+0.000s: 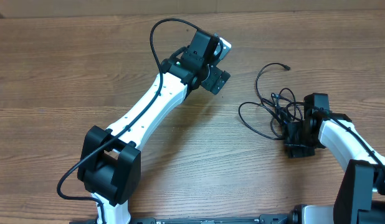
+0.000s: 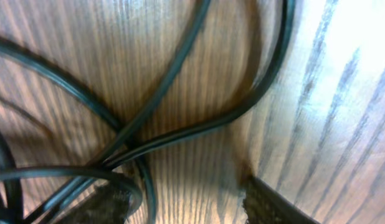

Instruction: Untangle cables

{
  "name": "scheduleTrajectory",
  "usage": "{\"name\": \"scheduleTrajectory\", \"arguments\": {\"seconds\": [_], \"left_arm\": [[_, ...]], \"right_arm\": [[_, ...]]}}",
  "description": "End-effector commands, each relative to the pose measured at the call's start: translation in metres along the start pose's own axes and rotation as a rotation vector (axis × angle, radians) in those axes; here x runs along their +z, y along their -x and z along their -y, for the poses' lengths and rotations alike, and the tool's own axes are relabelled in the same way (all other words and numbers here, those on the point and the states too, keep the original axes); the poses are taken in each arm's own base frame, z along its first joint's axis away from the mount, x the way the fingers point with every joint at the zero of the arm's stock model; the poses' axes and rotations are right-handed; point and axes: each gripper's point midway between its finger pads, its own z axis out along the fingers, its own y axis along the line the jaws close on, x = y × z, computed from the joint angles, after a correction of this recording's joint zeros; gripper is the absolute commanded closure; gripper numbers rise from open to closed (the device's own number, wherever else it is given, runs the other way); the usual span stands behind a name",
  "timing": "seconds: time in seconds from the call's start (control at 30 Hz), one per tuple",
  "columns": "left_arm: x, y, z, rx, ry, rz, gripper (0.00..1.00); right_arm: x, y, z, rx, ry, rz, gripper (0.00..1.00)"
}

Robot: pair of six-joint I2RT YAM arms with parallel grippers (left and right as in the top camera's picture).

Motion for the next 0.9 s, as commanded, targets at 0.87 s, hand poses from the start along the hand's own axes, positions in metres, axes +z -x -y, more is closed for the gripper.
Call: {"name": "scheduleTrajectory", "arguments": {"seconds": [0.87], "left_arm": [[-0.001, 0.006, -0.003, 0.005, 0.002, 0.014, 0.0]], "right_arm": [[-0.008, -0.006, -0.057, -0.271, 0.219, -0.031, 0.95]]}}
